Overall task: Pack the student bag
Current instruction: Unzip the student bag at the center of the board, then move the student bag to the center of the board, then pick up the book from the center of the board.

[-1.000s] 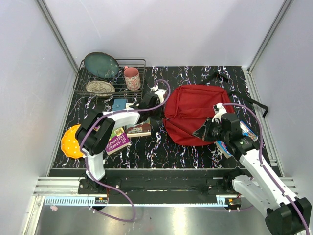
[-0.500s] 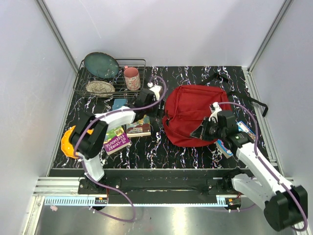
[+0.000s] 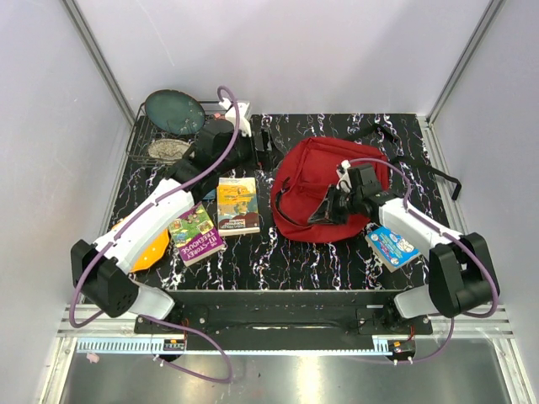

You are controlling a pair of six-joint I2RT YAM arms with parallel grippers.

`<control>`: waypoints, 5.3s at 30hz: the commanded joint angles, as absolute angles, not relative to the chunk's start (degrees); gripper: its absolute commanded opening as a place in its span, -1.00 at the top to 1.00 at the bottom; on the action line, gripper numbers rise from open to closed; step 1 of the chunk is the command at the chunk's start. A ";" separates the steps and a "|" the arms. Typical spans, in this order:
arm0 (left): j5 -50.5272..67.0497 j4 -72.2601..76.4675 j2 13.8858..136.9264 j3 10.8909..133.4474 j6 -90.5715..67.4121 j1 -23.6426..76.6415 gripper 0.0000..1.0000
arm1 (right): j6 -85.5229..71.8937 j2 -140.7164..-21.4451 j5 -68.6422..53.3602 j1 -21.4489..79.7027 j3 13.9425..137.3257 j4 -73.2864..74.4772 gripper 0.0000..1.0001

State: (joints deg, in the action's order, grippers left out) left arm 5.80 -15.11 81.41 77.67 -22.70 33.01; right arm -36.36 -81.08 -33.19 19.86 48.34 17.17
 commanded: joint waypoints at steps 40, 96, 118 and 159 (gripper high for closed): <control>10.55 -22.85 65.66 54.49 -26.28 36.04 -0.98 | -39.85 -73.46 -7.35 12.83 45.87 21.77 -0.99; 25.04 -8.71 126.38 111.88 -19.87 55.28 -0.98 | -48.70 -46.49 2.64 -24.51 40.00 47.38 -0.99; 34.88 -2.11 146.25 121.82 -26.10 57.57 -0.98 | -40.78 -59.59 -10.02 -36.56 32.52 33.41 -0.99; 38.76 -1.58 139.66 113.55 -33.75 59.15 -0.52 | -32.78 -65.92 -35.51 -36.48 30.41 21.09 0.42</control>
State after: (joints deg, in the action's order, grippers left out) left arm 35.79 -2.81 144.24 113.67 -33.04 56.34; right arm -31.35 -67.48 -25.74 -37.56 29.69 20.69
